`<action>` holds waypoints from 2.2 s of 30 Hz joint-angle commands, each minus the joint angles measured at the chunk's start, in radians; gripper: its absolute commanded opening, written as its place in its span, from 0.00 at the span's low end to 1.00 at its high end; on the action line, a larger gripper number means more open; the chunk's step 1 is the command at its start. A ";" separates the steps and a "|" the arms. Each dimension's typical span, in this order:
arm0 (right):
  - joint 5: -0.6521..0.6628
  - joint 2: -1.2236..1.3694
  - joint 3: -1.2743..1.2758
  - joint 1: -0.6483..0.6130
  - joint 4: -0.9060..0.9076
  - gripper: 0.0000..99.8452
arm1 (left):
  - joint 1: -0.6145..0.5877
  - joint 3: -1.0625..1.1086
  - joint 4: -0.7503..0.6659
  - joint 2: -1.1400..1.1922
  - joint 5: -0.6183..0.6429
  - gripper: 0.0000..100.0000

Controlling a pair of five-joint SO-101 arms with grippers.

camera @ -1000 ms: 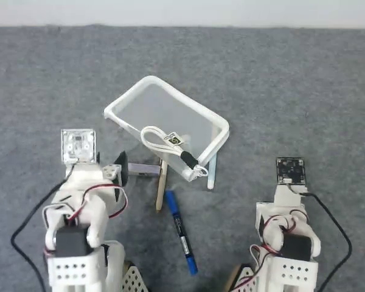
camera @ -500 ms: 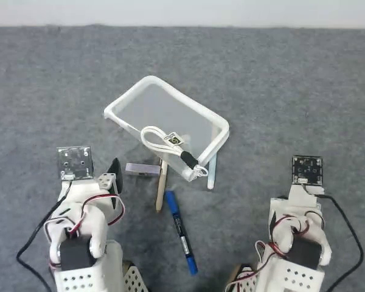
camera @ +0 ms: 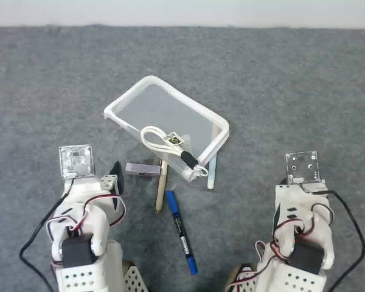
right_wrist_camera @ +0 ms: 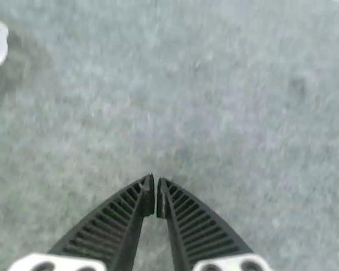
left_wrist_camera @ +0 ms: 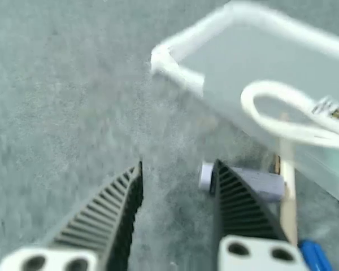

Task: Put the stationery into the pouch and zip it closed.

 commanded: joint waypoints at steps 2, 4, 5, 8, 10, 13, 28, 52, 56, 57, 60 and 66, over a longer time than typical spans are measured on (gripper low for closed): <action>0.017 -0.008 -0.183 0.005 0.002 0.01 | 0.002 -0.013 -0.040 -0.020 0.012 0.18; 0.018 -0.008 -0.264 -0.028 0.047 0.01 | 0.002 -0.012 -0.040 -0.020 0.012 0.18; 0.025 -0.007 -0.304 -0.064 0.077 0.01 | 0.002 -0.012 -0.040 -0.020 0.012 0.18; 0.063 0.015 -0.408 -0.189 0.182 0.01 | 0.000 -0.012 -0.040 -0.020 0.012 0.18; 0.063 0.068 -0.460 -0.259 0.208 0.01 | -0.002 -0.012 -0.041 -0.020 0.012 0.18; 0.063 0.206 -0.529 -0.308 0.206 0.01 | -0.002 -0.012 -0.041 -0.020 0.012 0.18; -0.035 0.852 -0.848 -0.595 0.229 0.01 | 0.002 -0.012 -0.041 -0.020 0.012 0.18; -0.186 1.455 -1.162 -0.868 0.217 0.19 | 0.000 -0.012 -0.041 -0.020 0.012 0.18; -0.186 1.509 -1.165 -0.909 0.180 0.18 | 0.000 -0.012 -0.041 -0.020 0.012 0.18; -0.186 1.521 -1.165 -0.915 0.173 0.18 | 0.000 -0.012 -0.041 -0.020 0.012 0.18; -0.186 1.561 -1.165 -0.924 0.170 0.18 | 0.000 -0.012 -0.041 -0.020 0.012 0.18; -0.186 1.646 -1.165 -0.926 0.124 0.18 | 0.000 -0.012 -0.041 -0.020 0.012 0.18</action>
